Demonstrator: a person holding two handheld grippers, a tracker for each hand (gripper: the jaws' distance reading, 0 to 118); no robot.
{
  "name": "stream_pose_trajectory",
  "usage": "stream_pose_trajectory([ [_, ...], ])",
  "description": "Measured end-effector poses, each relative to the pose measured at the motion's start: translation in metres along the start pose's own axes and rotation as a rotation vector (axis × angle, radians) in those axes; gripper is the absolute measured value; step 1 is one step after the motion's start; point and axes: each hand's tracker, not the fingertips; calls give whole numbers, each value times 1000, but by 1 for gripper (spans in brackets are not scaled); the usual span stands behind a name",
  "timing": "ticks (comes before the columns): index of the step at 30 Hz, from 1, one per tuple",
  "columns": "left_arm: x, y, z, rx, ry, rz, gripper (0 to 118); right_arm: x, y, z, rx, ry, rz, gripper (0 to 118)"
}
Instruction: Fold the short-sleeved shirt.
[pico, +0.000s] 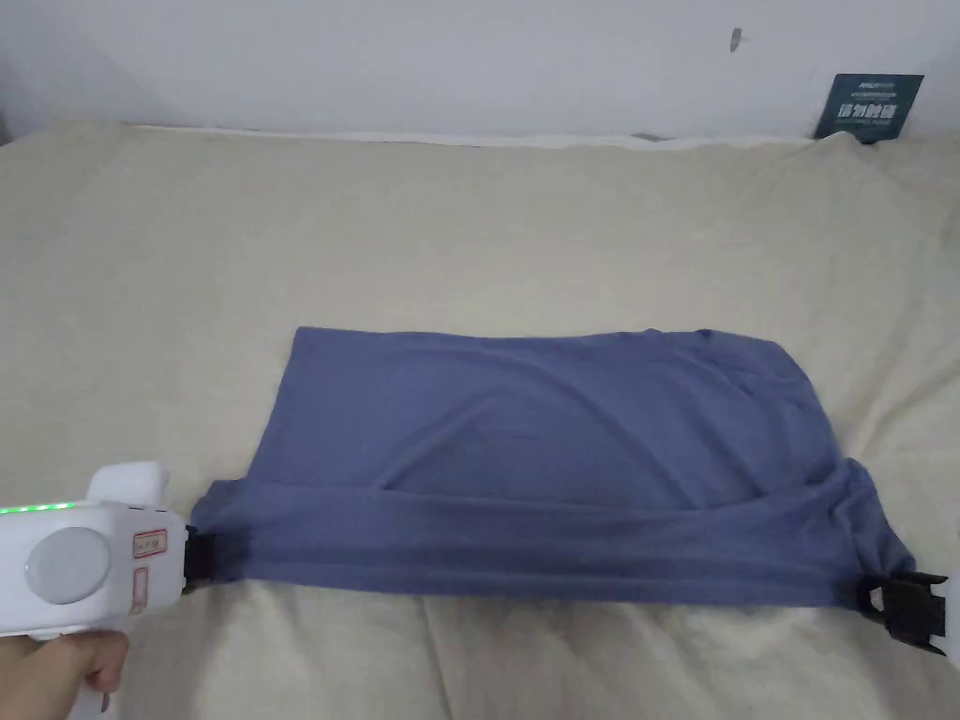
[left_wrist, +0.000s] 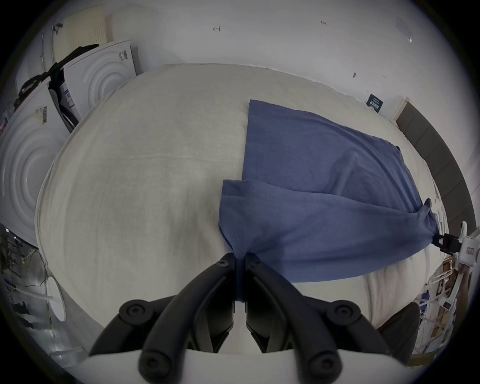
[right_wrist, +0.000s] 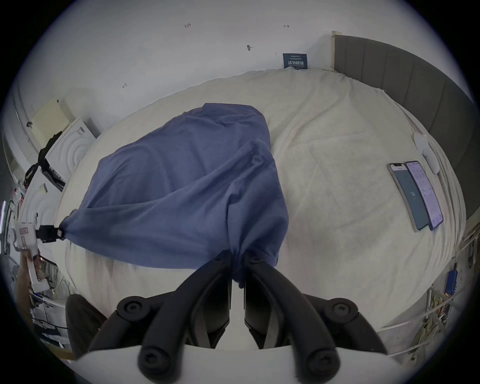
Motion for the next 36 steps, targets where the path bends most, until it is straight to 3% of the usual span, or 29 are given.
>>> stream_pose_trajectory([
  [8, -6, -67, 28, -48, 7, -7, 6, 8, -57, 30, -56, 8, -11, 11],
  [15, -10, -91, 19, -68, 12, 12, 8, 21, -73, 20, -88, 20, -78, 13],
  [16, -11, -91, 19, -58, 6, 22, 32, 22, -71, 19, -91, 20, -82, 33],
  [18, -13, -89, 19, -61, 1, 38, 107, 22, -69, 20, -119, -14, -86, 95],
  [19, -15, -88, 18, -90, 13, 42, 115, 25, -70, 24, -113, -10, -86, 118],
  [22, -20, -88, 28, -75, 13, 33, 114, 31, -68, 45, -55, -7, -103, 118],
  [25, -23, -83, 39, -27, 71, 45, 114, 8, -65, 73, -32, -5, -106, 118],
  [27, -21, -80, 53, 59, 9, 100, 112, 3, -62, 74, -8, 6, -86, 118],
  [28, -20, -78, 58, 96, -28, 119, 104, -2, -60, 76, 21, 24, -85, 112],
  [29, -18, -74, 61, 107, -58, 120, 88, -8, -58, 78, 52, 34, -84, 96],
  [30, -14, -70, 63, 133, -67, 114, 58, -13, -55, 78, 72, 35, -80, 69],
  [31, -8, -66, 63, 171, -52, 102, 10, -15, -51, 72, 75, 36, -66, 26],
  [32, -3, -62, 62, 176, -33, 76, 7, -18, -47, 68, 103, 3, -39, 3],
  [36, 16, -32, 52, 177, -73, 26, 7, -38, -30, 59, 166, -8, 6, 1],
])
